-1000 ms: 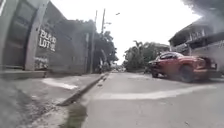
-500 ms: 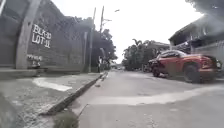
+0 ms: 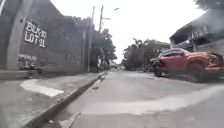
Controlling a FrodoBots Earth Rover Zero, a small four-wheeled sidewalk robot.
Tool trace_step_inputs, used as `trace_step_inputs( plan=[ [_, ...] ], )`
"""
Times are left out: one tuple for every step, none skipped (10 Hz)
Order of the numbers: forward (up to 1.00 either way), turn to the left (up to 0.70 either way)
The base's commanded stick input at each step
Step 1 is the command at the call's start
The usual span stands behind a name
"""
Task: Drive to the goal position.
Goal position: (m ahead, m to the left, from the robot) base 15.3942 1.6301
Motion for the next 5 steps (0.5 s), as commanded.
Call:
trace_step_inputs(
  plan=[
    [0.7,0.0],
    [0.7,0.0],
    [0.7,0.0],
    [0.7,0.0],
    [0.7,0.0]
  ],
)
